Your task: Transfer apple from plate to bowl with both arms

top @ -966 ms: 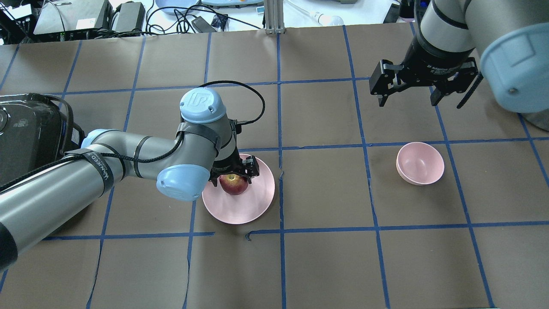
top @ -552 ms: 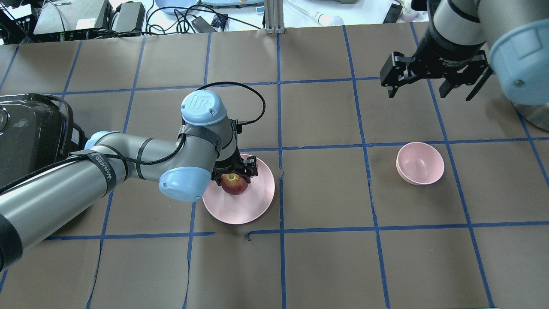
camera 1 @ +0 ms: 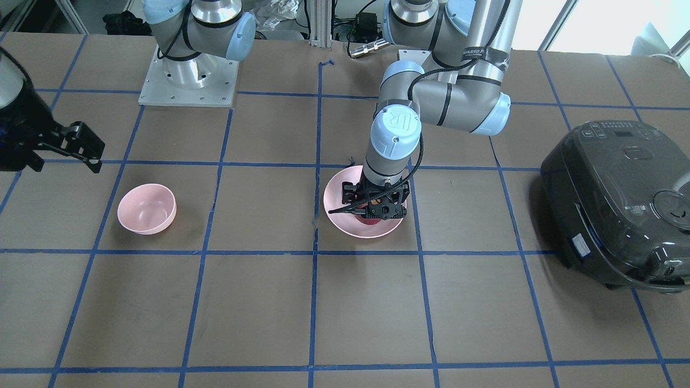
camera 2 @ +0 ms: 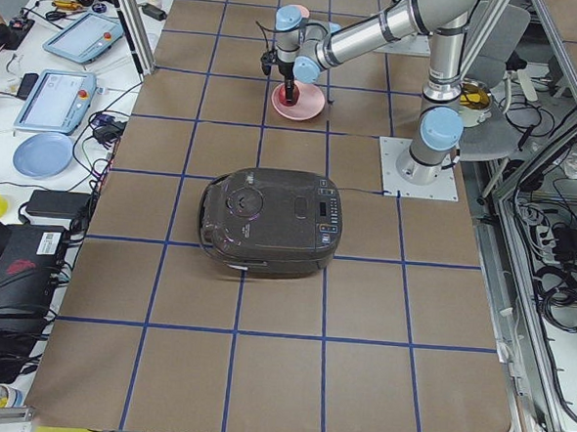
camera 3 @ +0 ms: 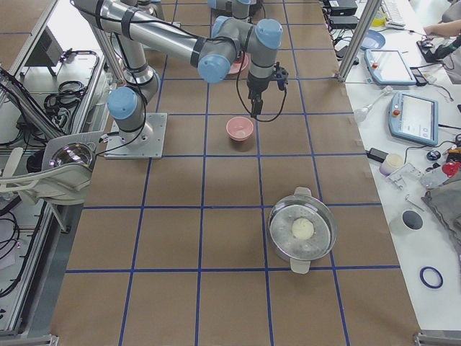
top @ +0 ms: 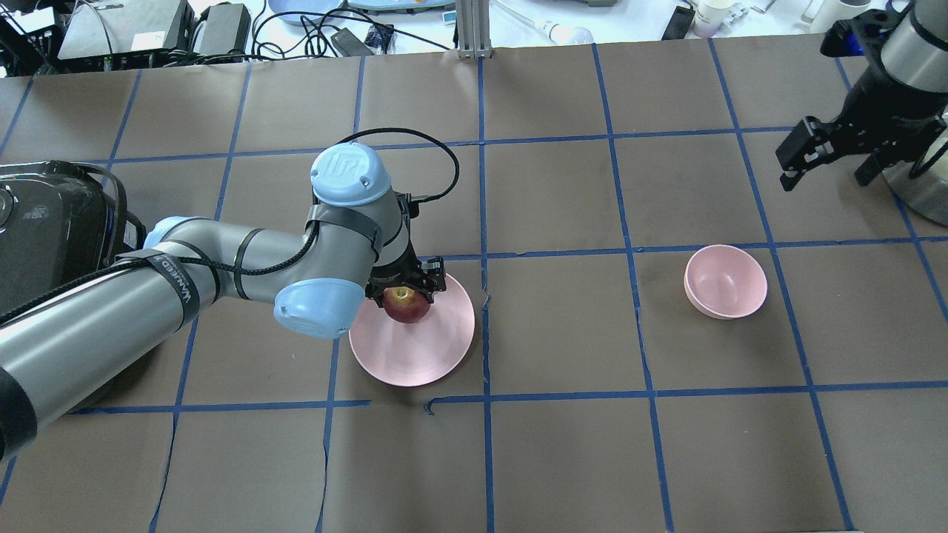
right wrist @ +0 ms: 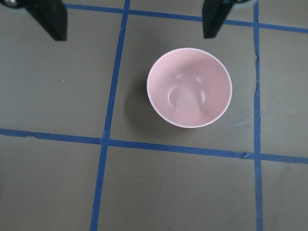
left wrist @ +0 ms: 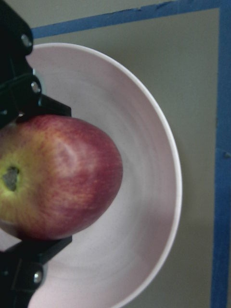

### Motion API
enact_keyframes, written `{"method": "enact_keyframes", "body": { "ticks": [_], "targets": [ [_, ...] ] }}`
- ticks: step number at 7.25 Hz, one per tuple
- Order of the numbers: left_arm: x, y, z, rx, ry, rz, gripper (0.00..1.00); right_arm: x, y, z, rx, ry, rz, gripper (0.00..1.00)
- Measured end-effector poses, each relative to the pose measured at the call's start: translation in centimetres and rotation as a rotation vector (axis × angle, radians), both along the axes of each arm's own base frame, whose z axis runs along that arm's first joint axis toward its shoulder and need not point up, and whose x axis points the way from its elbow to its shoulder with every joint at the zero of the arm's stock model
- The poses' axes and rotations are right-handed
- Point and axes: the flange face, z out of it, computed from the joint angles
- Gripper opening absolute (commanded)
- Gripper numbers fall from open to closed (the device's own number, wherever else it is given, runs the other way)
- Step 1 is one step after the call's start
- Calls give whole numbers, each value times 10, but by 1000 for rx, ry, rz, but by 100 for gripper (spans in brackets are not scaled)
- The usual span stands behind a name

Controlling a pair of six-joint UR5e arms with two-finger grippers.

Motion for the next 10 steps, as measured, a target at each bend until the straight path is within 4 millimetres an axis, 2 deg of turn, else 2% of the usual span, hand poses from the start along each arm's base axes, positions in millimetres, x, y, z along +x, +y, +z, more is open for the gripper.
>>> {"method": "enact_keyframes", "body": {
  "ticks": [2, 4, 5, 6, 7, 8, 9, 10],
  "targets": [
    [-7, -23, 34, -6, 3, 17, 14, -4, 5, -56, 12, -57, 58, 100],
    [-21, -42, 77, -3, 6, 43, 14, -2, 15, -104, 40, -83, 67, 100],
    [-35, -44, 102, 3, 3, 34, 14, -4, 14, -126, 53, -83, 67, 100],
    [-54, -37, 130, 13, -2, 21, 15, -7, 10, -147, 65, -81, 64, 94],
    [-71, -28, 153, 9, -3, 3, 17, -9, 8, -163, 82, -85, 59, 78],
    [-83, -20, 169, -5, 5, -12, 17, -10, 6, -177, 102, -94, 50, 54],
    [-90, -16, 177, -15, 14, -19, 17, -10, 5, -190, 123, -100, 33, 18],
    [-94, -15, 178, -18, 18, -22, 17, -10, 5, -196, 137, -102, 19, 0]
  ]
}}
